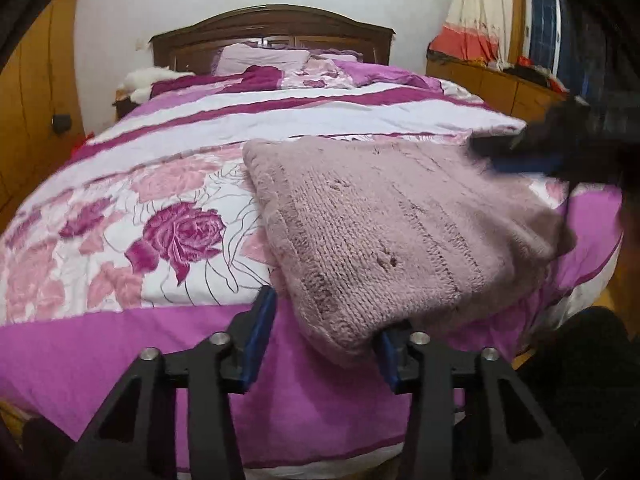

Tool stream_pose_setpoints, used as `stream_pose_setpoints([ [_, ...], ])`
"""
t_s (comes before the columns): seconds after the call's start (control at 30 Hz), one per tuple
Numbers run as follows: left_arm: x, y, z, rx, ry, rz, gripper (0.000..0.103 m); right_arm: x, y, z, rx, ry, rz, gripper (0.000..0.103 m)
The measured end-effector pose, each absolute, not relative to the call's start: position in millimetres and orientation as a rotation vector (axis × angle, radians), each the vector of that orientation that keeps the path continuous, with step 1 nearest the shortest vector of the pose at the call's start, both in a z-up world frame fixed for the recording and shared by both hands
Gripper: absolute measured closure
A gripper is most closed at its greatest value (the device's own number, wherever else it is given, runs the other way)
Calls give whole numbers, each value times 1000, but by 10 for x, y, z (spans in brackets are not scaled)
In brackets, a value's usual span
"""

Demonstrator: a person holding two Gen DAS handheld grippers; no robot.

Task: Fold small clothes
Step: 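Move both open tools to the edge of the folded pink cardigan, then grasp the cardigan edge with the left tool while the right tool grasps beside it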

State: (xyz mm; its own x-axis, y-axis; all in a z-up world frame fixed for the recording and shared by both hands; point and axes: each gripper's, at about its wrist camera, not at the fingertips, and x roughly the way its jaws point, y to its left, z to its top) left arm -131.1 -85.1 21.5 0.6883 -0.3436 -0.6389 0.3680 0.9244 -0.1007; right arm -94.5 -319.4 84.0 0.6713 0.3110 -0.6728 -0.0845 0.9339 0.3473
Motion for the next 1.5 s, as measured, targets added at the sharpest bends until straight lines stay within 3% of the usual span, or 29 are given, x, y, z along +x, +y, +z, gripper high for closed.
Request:
stream_pose_setpoints([
  [0.03, -1318, -811, 210, 7, 709, -395, 87, -947, -3087, 779, 310, 801, 256, 72],
  [0.3, -1314, -688, 118, -78, 724, -400, 103, -949, -2551, 380, 349, 758, 424, 72],
  [0.53, -1204, -448, -142, -270, 851, -404, 103, -971, -2468, 118, 282, 787, 397, 81],
  [0.8, -1322, -450, 48, -206, 881, -444, 101, -955, -2490, 337, 250, 838, 366, 81],
  [0.87, -1413, -336, 169, -202, 858, -459, 101, -1075, -2628, 503, 285, 819, 343, 78],
  [0.97, -1545, -179, 417, -186, 773, -425, 101, -1360, -2927, 734, 263, 724, 231, 60],
  [1.17, -1354, -431, 885, -134, 649, -579, 103, -1300, -3420, 551, 310, 792, 46, 58],
  [1.3, -1041, -842, 599, 8, 803, -515, 103, -1158, -3482, 280, 268, 855, -69, 82],
  [1.37, -898, -856, 234, -8, 921, -466, 103, -1109, -3466, 169, 237, 882, -99, 82],
  [1.5, -965, -864, 276, 44, 880, -490, 103, -1034, -3395, 176, 165, 910, -100, 82],
])
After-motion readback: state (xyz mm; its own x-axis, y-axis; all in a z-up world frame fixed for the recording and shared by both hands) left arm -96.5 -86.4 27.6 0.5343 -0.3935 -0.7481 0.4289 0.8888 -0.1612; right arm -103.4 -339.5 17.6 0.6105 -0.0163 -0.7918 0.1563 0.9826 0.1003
